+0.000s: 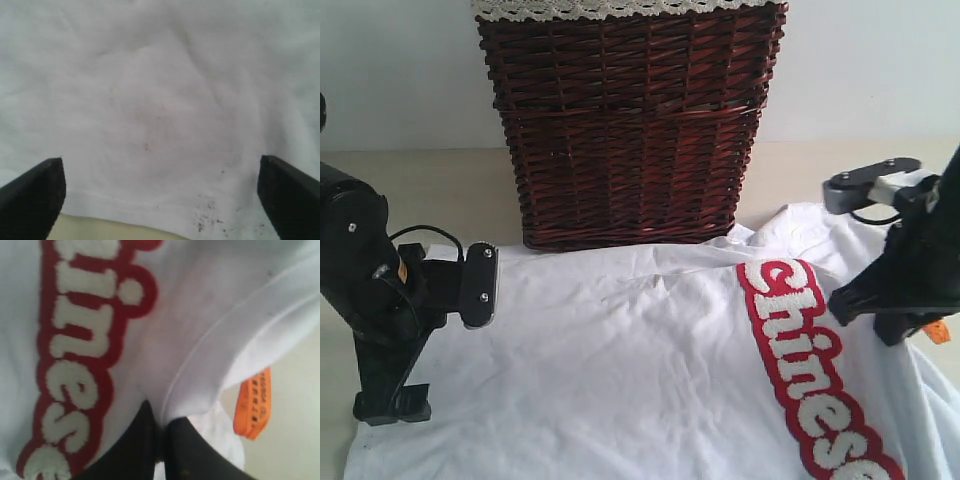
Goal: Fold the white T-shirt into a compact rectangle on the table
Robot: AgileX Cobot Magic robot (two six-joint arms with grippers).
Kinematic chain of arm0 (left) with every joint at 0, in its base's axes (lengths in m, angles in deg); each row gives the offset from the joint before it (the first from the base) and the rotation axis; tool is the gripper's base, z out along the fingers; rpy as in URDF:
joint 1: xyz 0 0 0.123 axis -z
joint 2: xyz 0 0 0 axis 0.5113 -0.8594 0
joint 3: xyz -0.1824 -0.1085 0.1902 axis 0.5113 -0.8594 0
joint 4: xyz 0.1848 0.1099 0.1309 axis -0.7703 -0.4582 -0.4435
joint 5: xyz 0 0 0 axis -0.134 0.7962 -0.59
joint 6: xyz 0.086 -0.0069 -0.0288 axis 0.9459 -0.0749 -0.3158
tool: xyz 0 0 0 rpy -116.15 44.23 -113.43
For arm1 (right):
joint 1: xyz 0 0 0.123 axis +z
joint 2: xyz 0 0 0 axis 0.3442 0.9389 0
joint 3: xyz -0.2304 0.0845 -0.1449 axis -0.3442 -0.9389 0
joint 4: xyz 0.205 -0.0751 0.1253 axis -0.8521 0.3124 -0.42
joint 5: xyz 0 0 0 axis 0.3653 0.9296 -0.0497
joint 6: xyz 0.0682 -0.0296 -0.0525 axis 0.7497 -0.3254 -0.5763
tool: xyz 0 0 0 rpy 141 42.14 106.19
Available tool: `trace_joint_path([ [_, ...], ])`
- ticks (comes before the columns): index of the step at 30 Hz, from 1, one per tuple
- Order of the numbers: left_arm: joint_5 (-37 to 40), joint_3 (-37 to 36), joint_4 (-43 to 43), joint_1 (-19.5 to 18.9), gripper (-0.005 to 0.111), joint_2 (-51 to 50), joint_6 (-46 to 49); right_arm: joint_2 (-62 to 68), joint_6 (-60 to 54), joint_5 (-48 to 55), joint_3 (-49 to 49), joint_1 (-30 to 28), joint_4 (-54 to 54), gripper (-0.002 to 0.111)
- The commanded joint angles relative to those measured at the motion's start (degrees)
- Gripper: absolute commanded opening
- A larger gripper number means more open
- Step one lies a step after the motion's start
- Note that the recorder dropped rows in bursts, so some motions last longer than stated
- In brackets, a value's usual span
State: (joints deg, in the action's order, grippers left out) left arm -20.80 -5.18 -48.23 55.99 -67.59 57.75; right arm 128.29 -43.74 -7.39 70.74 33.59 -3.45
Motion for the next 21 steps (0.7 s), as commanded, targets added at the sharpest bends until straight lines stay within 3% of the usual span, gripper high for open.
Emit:
trace_joint_path([
  [1, -0.2, 0.0, 0.7, 0.0, 0.105, 0.0, 0.1, 0.6, 0.2, -4.0, 0.3, 5.8, 3.3, 0.025],
  [3, 0.3, 0.0, 0.7, 0.0, 0.105, 0.0, 0.1, 2.0, 4.9, -4.6, 0.2, 5.9, 6.9, 0.045],
  [4, 0.3, 0.0, 0.7, 0.0, 0.105, 0.0, 0.1, 4.0, 10.9, -2.9, 0.2, 5.9, 14.4, 0.055],
  [9, 0.2, 0.0, 0.7, 0.0, 0.105, 0.0, 0.1, 12.8, 15.9, 4.4, 0.4, 5.9, 22.4, 0.049],
  [13, 0.2, 0.0, 0.7, 0.0, 0.105, 0.0, 0.1, 9.7, 35.8, 10.3, 2.4, 4.8, 43.8, 0.049],
  [17, -0.6, 0.0, 0.7, 0.0, 0.105, 0.0, 0.1, 6.9, 30.6, 3.9, 2.4, 0.5, 34.9, 0.048],
  [19, -0.6, 0.0, 0.7, 0.0, 0.105, 0.0, 0.1, 7.2, 20.1, 1.4, 2.4, -0.6, 24.0, 0.046],
  [20, -0.6, 0.0, 0.7, 0.0, 0.105, 0.0, 0.1, 8.3, 6.8, 0.3, 2.4, -0.9, 12.2, 0.043],
  [21, -0.3, 0.0, 0.7, 0.0, 0.105, 0.0, 0.1, 9.3, 0.7, 0.3, 2.4, -0.9, 6.2, 0.042],
])
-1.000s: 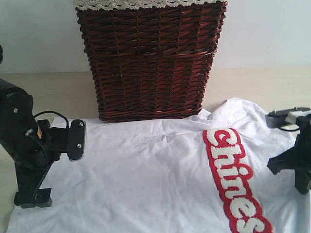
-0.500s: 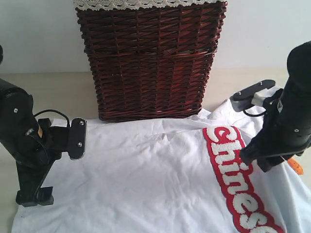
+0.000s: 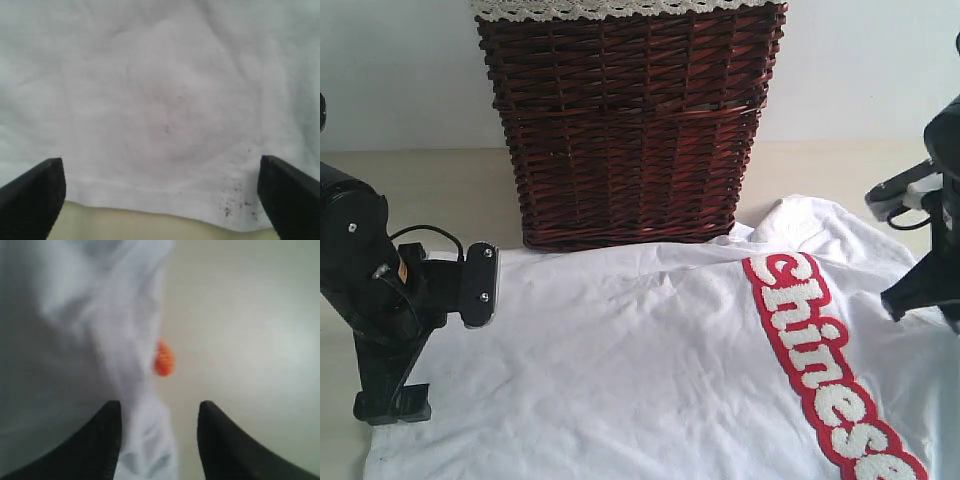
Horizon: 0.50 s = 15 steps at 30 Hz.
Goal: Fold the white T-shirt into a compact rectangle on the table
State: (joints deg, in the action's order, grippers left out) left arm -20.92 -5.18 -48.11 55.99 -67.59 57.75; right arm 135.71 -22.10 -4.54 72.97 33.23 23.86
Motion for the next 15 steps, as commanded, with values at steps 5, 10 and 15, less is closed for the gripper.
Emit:
trace_joint_path([
  [5, 1.2, 0.0, 12.3, 0.4, 0.105, 1.1, 3.6, 3.6, -28.1, -1.2, 2.7, 0.9, -27.6, 0.036],
  [10, 2.1, 2.0, 21.0, 1.4, 0.105, 3.7, 9.7, -0.5, -26.2, -1.8, 4.8, 0.9, -27.6, 0.036],
  [15, 5.8, 2.9, 25.9, 1.4, 0.099, 5.3, 9.7, -2.4, -26.0, -2.5, 4.8, 0.9, -28.4, 0.029],
])
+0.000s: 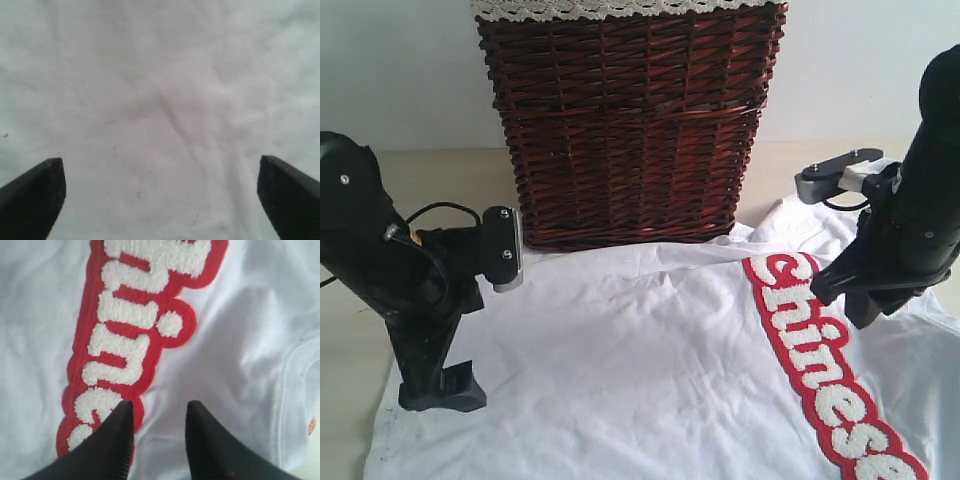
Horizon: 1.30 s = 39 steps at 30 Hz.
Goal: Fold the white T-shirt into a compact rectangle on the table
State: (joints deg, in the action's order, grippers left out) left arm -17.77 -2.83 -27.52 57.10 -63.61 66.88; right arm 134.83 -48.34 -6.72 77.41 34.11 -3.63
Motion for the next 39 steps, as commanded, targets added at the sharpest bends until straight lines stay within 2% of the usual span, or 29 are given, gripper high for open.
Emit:
trace_joint_path([
  [1, 2.6, 0.6, 6.4, 0.3, 0.096, 1.6, 0.6, -1.6, 0.2, -0.3, 0.4, 0.0, -0.9, 0.025],
  [5, 2.2, 0.6, 14.3, 0.3, 0.083, 3.2, 0.2, -1.9, 0.2, 0.0, 0.4, 0.0, -1.1, 0.010],
  [8, 3.1, 0.6, 13.6, 0.3, 0.071, 4.7, 0.1, -1.9, 0.2, 0.2, 0.4, 0.0, -1.1, 0.000],
  [10, 3.3, 0.6, 12.7, 0.3, 0.062, 5.6, -0.5, -1.9, 0.2, 0.2, 0.4, 0.0, -1.1, 0.000],
  [13, 3.3, 0.6, 12.7, 0.3, 0.039, 7.0, -1.2, -1.9, 0.2, 0.4, 0.4, 0.0, -1.1, 0.000],
  [16, 5.1, 0.3, 14.0, 0.3, 0.002, 7.3, -1.4, -1.9, 0.2, 0.4, 0.4, 0.0, -1.1, 0.000],
  [19, 8.4, -1.1, 11.6, 0.3, 0.000, 6.4, 0.2, -1.9, 0.2, 0.4, 0.4, 0.0, -1.2, 0.000],
  [21, 9.4, -3.3, 7.1, 0.3, 0.000, 5.0, 0.1, -1.9, 0.2, 0.6, 0.4, 0.0, -1.3, 0.000],
  [24, 6.2, -6.6, 1.3, 0.3, 0.000, 2.9, -1.7, -1.9, 0.2, 0.9, 0.4, 0.0, -1.3, 0.000],
  [27, 2.3, -7.7, 0.7, 0.3, 0.000, 0.3, -3.3, -1.9, 0.2, 0.8, 0.4, 0.0, -1.4, 0.000],
  [31, 1.3, -7.7, -2.2, 0.3, 0.000, -4.4, -6.5, -1.9, 0.2, 0.8, 0.4, 0.0, -1.4, 0.000],
  [34, 1.0, -7.6, -14.2, 0.1, 0.000, -8.5, -18.0, -1.9, 0.2, 0.8, 0.4, 0.0, -1.4, 0.000],
  [36, 1.0, -6.6, -25.4, -0.1, 0.000, -10.0, -30.4, -1.9, 0.2, 0.8, 0.4, 0.0, -1.4, 0.000],
  [39, 1.6, -5.8, -36.9, -1.0, 0.000, -10.4, -43.3, -2.0, 0.2, 0.8, 0.4, 0.0, -1.4, 0.000],
])
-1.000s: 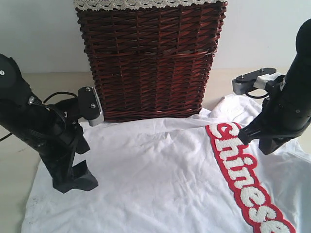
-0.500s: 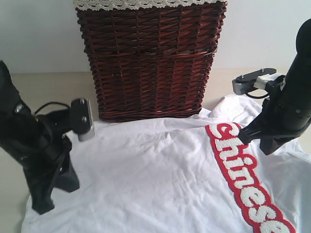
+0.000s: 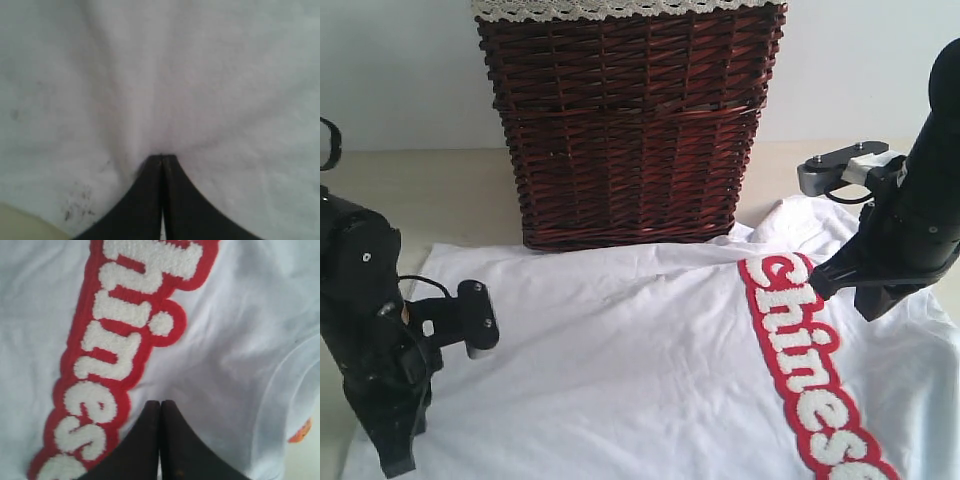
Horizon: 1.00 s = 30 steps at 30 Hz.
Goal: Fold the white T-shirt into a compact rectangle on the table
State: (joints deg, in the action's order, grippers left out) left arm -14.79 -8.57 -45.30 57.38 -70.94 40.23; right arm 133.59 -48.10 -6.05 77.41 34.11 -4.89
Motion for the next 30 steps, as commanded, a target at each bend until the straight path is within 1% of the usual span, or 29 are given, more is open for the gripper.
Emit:
trace_joint_path([
  [1, -0.5, 0.0, -21.1, -1.7, 0.000, -3.1, -18.2, -0.8, 0.0, 0.1, 0.4, 0.0, -0.2, 0.000],
  [5, 1.3, 0.0, -20.1, -5.3, 0.000, -3.3, -16.7, -0.8, 0.0, 0.1, 0.4, 0.0, 0.2, 0.000],
  [8, 0.7, 0.0, -20.2, -6.1, 0.000, -2.8, -16.7, -0.6, -2.5, 0.0, 0.4, 0.0, 1.7, 0.001],
  [10, -0.3, 0.0, -20.2, -6.0, 0.000, -2.2, -16.7, 0.4, -5.0, 0.0, -0.8, 0.0, 3.4, 0.007],
  [12, -2.4, 0.0, -19.0, -5.9, 0.000, -1.0, -16.7, 1.9, -7.1, -0.7, -2.9, 0.0, 5.0, 0.018],
  [14, -4.4, 0.0, -17.8, -5.9, 0.000, 0.4, -16.7, 3.5, -6.8, -1.8, -4.4, 0.0, 9.4, 0.030],
  [15, -5.2, 0.0, -17.4, -5.9, 0.000, 1.3, -16.7, 4.3, -6.6, -2.0, -4.8, 0.0, 11.8, 0.034],
  [17, -6.1, 0.0, -16.5, -5.9, 0.000, 2.9, -16.7, 5.8, -4.8, -2.3, -5.7, 0.0, 17.1, 0.037],
  [19, -7.5, 0.0, -15.6, -5.9, 0.000, 4.8, -16.7, 7.2, -0.7, -2.2, -6.3, 0.0, 21.2, 0.037],
  [23, -9.5, 0.0, -15.3, -5.9, 0.000, 7.1, -16.7, 8.5, 1.2, -3.3, -6.5, 0.0, 21.4, 0.032],
  [27, -10.2, 0.0, -14.6, -5.9, 0.000, 7.5, -16.7, 8.4, -0.3, -6.0, -6.5, 0.0, 15.6, 0.016],
  [30, -10.7, 0.0, -14.3, -5.9, 0.000, 7.5, -16.7, 8.5, -8.0, -8.6, -6.5, 0.0, 7.4, 0.011],
])
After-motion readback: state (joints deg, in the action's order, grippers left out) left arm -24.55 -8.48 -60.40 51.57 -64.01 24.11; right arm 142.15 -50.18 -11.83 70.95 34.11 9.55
